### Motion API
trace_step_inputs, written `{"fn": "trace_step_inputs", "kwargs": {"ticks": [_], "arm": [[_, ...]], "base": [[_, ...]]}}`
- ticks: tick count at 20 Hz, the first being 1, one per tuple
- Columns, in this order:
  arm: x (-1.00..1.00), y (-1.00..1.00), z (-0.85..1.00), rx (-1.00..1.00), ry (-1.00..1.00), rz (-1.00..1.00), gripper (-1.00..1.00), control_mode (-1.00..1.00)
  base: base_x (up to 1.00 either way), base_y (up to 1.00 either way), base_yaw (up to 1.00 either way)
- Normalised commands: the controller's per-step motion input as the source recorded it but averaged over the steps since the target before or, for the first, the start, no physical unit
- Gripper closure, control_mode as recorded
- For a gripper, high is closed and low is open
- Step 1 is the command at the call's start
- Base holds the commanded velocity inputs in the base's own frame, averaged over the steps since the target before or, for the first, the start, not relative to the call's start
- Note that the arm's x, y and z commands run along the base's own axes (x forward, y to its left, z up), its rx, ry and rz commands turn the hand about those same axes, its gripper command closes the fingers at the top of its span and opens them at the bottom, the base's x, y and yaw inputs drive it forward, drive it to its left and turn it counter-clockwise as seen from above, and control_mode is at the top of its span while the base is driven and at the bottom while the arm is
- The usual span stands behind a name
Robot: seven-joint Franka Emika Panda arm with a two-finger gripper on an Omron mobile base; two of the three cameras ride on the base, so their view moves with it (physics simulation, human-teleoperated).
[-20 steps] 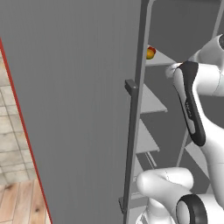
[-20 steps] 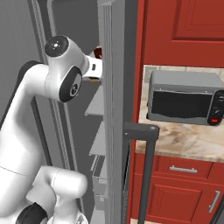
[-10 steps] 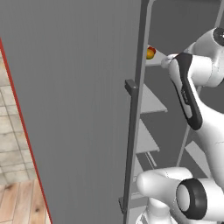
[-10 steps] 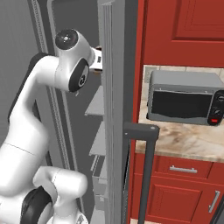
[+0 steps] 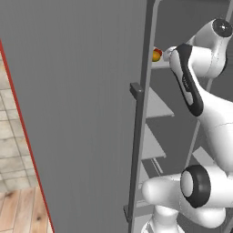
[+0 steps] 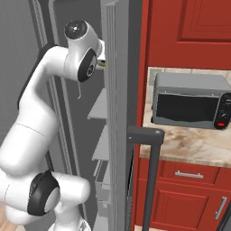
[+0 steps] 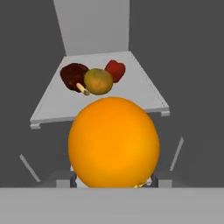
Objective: Take the oranges from the second highest rack and move them to the highest rack where the bell pepper and steak are located, to maximize freezer space. Close the freezer door after rearranging.
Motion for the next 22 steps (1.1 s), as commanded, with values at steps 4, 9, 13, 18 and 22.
{"fn": "trace_step_inputs", "kwargs": {"ticks": [4,9,13,18,22], "arm": [[0.46,-0.04,-0.02,0.0,0.15,-0.06,1.0,-1.0],[0.41,-0.16,-0.18,0.0,0.04,-0.08,1.0,-1.0],[0.5,-0.18,-0.18,0.0,0.0,-0.05,1.0,-1.0],[0.45,-0.14,-0.24,0.0,-0.01,0.0,1.0,-1.0],[0.39,-0.02,-0.12,0.0,0.0,0.0,1.0,-1.0]], "base": [[0.0,0.0,0.0],[0.0,0.0,0.0],[0.0,0.0,0.0],[0.0,0.0,0.0],[0.0,0.0,0.0]]}}
